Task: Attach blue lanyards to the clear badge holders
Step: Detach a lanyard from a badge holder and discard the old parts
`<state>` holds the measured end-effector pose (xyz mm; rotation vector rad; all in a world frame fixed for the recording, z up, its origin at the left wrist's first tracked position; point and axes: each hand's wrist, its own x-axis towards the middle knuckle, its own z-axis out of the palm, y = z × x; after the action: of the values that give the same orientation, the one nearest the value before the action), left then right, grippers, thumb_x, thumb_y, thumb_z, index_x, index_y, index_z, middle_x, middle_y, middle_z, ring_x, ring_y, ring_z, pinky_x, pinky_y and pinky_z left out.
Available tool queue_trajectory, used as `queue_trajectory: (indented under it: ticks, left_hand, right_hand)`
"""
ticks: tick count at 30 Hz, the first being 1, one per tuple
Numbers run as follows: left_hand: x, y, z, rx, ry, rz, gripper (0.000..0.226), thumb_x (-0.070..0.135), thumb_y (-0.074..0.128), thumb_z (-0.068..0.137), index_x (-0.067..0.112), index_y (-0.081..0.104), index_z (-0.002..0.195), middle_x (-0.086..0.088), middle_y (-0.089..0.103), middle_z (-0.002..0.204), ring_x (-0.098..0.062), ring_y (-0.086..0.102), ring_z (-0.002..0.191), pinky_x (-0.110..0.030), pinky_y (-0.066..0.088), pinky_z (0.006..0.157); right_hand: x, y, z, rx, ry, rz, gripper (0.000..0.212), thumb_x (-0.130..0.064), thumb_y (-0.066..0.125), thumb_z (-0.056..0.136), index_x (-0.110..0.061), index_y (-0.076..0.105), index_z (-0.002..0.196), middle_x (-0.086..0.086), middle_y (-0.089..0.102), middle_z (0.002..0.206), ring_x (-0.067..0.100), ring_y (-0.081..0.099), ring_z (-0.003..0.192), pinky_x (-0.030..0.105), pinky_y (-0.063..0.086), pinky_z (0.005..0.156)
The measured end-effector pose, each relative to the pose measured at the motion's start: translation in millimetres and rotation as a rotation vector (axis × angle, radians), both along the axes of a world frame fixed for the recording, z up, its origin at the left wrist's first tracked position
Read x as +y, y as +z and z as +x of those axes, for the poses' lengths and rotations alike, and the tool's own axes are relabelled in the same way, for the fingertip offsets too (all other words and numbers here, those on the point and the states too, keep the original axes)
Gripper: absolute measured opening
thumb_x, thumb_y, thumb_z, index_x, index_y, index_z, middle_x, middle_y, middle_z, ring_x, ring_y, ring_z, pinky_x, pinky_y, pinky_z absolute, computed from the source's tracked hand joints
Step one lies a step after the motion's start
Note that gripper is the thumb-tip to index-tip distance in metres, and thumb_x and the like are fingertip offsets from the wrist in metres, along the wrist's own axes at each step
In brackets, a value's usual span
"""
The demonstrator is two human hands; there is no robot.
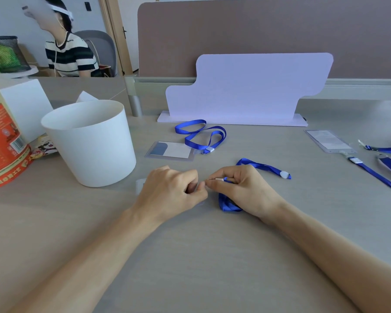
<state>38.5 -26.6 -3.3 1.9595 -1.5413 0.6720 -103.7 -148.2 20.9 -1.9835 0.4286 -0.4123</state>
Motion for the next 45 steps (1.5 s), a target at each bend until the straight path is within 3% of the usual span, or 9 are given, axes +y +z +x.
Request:
queue_trajectory:
  ticks: [6,11,15,18,22,29,36,40,45]
  left_hand:
    - [1,0,-2,0.018,-0.002,-0.003,0.033,0.029,0.054,0.072,0.019,0.031,0.050,0.004,0.019,0.044,-0.024,0.019,0.044,-0.022,0.026,0.051]
    - [3,0,5,0.137,0.078,0.049,0.035,0.032,0.049,0.070,0.017,0.023,0.052,-0.003,0.019,0.044,-0.024,0.022,0.048,-0.022,0.023,0.043]
    - [9,1,17,0.188,0.124,0.068,0.038,0.037,0.047,0.072,0.019,0.020,0.051,-0.004,0.023,0.042,-0.022,0.024,0.050,-0.025,0.019,0.044]
    - [8,4,16,0.276,0.114,0.028,0.028,0.036,0.050,0.079,0.020,0.038,0.059,0.002,0.042,0.050,-0.019,0.039,0.053,-0.029,0.034,0.049]
    - [7,6,23,0.445,0.069,0.040,0.018,0.039,0.054,0.088,0.025,0.053,0.099,0.017,0.057,0.097,-0.005,0.051,0.091,-0.026,0.042,0.079]
    - [4,6,21,0.620,-0.039,0.125,0.028,0.052,0.057,0.080,0.034,0.055,0.100,0.011,0.064,0.081,-0.008,0.059,0.075,-0.035,0.051,0.076]
    - [8,10,25,0.464,0.041,0.119,0.020,0.045,0.061,0.087,0.029,0.060,0.098,0.012,0.063,0.082,-0.010,0.059,0.080,-0.027,0.042,0.071]
    - [7,4,28,0.137,0.058,0.248,0.032,0.050,0.052,0.087,0.027,0.062,0.106,0.014,0.062,0.098,-0.013,0.057,0.098,-0.029,0.036,0.085]
    - [4,9,16,0.270,-0.136,0.295,0.039,0.031,0.058,0.083,0.033,0.060,0.122,0.011,0.054,0.112,-0.011,0.047,0.104,-0.026,0.037,0.092]
  right_hand:
    - [-1,-3,1,0.020,0.011,-0.024,0.015,-0.027,0.066,0.090,-0.017,0.074,0.084,0.024,0.056,0.071,0.016,0.040,0.063,0.026,0.036,0.059]
    - [-1,-4,-3,0.000,-0.041,0.006,0.015,-0.019,0.065,0.090,-0.008,0.073,0.083,0.000,0.045,0.052,0.011,0.032,0.050,0.017,0.031,0.048]
    - [1,-4,-3,-0.006,-0.037,-0.013,0.014,-0.020,0.065,0.090,-0.011,0.074,0.085,0.010,0.051,0.063,0.013,0.034,0.054,0.017,0.032,0.049]
    - [1,-4,-1,-0.023,-0.055,0.015,0.014,-0.017,0.065,0.090,-0.009,0.074,0.086,0.001,0.046,0.055,0.006,0.028,0.042,0.011,0.028,0.044]
    - [-2,-5,0,-0.038,-0.075,0.063,0.014,-0.016,0.064,0.091,-0.009,0.073,0.083,-0.012,0.036,0.043,0.007,0.025,0.039,0.011,0.026,0.042]
    - [0,-7,2,-0.069,-0.128,0.053,0.014,-0.018,0.063,0.090,-0.016,0.073,0.080,0.013,0.048,0.061,0.019,0.033,0.052,0.023,0.031,0.049]
    - [-9,-3,2,-0.195,-0.324,0.251,0.016,-0.021,0.056,0.094,-0.010,0.065,0.086,-0.006,0.048,0.047,0.014,0.041,0.050,0.019,0.035,0.048]
    - [-3,1,3,-0.249,-0.264,0.146,0.018,-0.022,0.046,0.100,-0.013,0.058,0.089,-0.009,0.066,0.077,0.002,0.055,0.073,0.011,0.040,0.069]
    - [-2,9,-2,-0.333,-0.205,0.181,0.013,-0.022,0.059,0.095,-0.021,0.069,0.087,0.000,0.058,0.075,0.017,0.044,0.065,0.023,0.041,0.063]
